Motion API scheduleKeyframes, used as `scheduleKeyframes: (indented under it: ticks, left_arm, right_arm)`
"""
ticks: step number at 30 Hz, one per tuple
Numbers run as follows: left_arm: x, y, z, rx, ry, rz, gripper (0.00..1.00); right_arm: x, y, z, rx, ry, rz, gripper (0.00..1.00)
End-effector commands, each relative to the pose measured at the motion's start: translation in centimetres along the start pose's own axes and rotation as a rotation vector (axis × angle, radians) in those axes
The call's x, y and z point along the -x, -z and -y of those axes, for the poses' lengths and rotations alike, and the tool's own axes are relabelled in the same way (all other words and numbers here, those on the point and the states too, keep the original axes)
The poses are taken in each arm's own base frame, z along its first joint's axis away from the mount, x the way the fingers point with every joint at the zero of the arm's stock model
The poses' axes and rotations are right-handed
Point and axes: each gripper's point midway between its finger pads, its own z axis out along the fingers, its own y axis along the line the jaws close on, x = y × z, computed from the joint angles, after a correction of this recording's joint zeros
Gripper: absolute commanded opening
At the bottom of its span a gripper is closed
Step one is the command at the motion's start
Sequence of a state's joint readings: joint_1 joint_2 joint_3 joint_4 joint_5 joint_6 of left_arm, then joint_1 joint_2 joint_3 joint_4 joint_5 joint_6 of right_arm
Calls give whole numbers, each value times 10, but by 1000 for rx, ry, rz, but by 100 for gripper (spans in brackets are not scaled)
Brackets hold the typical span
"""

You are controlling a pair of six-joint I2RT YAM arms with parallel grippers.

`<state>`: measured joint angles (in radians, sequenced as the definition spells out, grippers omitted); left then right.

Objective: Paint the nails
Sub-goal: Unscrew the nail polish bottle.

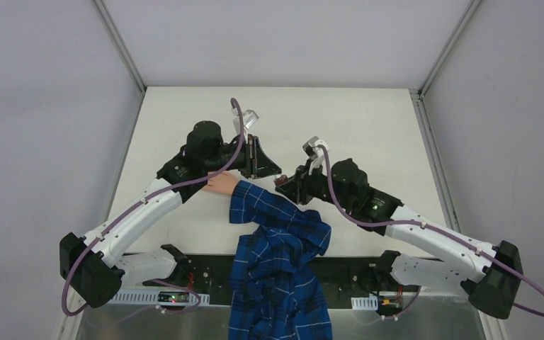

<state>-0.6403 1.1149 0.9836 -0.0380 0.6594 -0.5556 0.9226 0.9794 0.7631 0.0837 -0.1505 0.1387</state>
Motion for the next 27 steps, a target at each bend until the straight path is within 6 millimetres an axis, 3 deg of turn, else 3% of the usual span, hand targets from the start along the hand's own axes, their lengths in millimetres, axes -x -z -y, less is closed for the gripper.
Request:
scheduleKeyframes:
  ticks: [1,13,23,24,27]
  left_arm:
    - [-13,1,-3,7,87,-48,0]
    - [-11,0,-29,89,188,-25,0]
    - [-4,6,-26,83,164,-4,2]
    - [-2,8,-25,84,146,9,13]
    - [8,19,-23,112,82,72,58]
  right_arm:
    - [77,-6,42,-339,48,274,0]
    - [110,-42,54,-598,177,364,0]
    - [122,-45,47,-586,133,409,0]
    - [120,-45,47,-581,122,393,0]
    - [105,-42,46,-536,53,312,0]
